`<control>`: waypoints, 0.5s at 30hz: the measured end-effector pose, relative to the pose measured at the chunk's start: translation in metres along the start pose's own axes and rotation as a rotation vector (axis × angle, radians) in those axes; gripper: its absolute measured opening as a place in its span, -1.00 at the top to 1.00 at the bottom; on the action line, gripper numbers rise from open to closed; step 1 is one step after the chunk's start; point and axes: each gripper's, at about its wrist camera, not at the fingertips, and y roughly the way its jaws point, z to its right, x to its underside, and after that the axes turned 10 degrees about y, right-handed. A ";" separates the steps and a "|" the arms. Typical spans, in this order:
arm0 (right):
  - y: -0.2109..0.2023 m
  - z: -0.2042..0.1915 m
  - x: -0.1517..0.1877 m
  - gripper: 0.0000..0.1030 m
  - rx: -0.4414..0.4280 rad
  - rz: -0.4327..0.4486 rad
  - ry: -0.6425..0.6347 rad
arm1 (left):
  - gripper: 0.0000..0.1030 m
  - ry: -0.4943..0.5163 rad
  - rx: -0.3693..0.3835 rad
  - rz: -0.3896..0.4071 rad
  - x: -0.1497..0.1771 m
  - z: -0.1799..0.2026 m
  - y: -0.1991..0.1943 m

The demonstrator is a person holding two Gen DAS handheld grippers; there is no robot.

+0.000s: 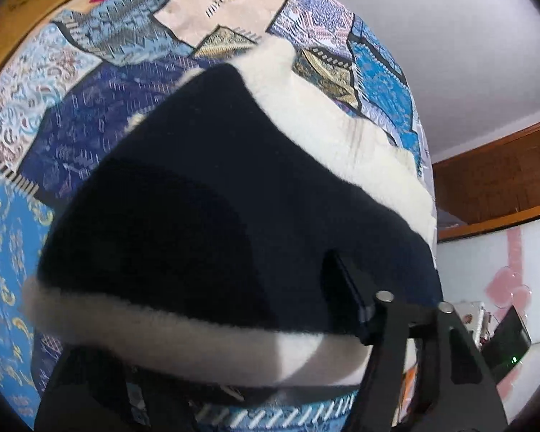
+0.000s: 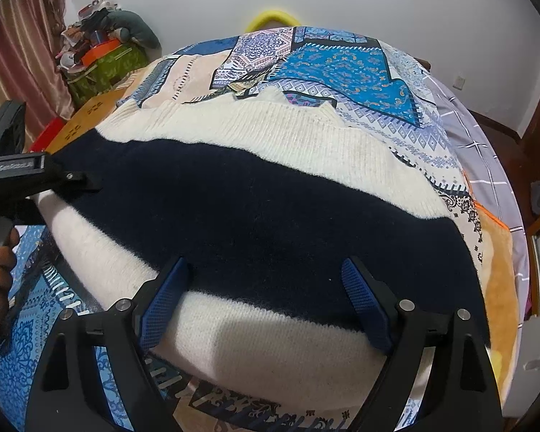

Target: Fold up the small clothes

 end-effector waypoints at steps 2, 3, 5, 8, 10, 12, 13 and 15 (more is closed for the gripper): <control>-0.001 0.000 -0.001 -0.66 0.001 0.000 0.002 | 0.08 -0.006 -0.017 0.027 -0.004 -0.002 -0.002; -0.001 0.000 -0.001 -0.66 0.000 0.000 0.003 | 0.24 -0.008 -0.023 0.040 -0.005 -0.004 -0.003; -0.003 -0.001 -0.001 -0.66 0.001 0.003 0.005 | 0.40 0.011 -0.049 0.073 -0.009 -0.005 -0.008; -0.008 -0.004 -0.002 -0.66 -0.003 0.003 -0.006 | 0.47 0.054 -0.078 0.104 -0.011 -0.002 -0.018; -0.013 -0.007 -0.003 -0.65 -0.003 0.009 -0.022 | 0.50 0.063 -0.075 0.134 -0.013 -0.004 -0.028; -0.019 -0.010 -0.004 -0.66 0.000 0.026 -0.041 | 0.51 0.056 -0.083 0.153 -0.017 -0.011 -0.039; -0.022 -0.011 -0.005 -0.66 0.003 0.034 -0.047 | 0.52 0.047 -0.091 0.162 -0.019 -0.015 -0.044; -0.029 -0.014 -0.007 -0.66 0.017 0.058 -0.070 | 0.53 0.027 -0.120 0.185 -0.028 -0.023 -0.054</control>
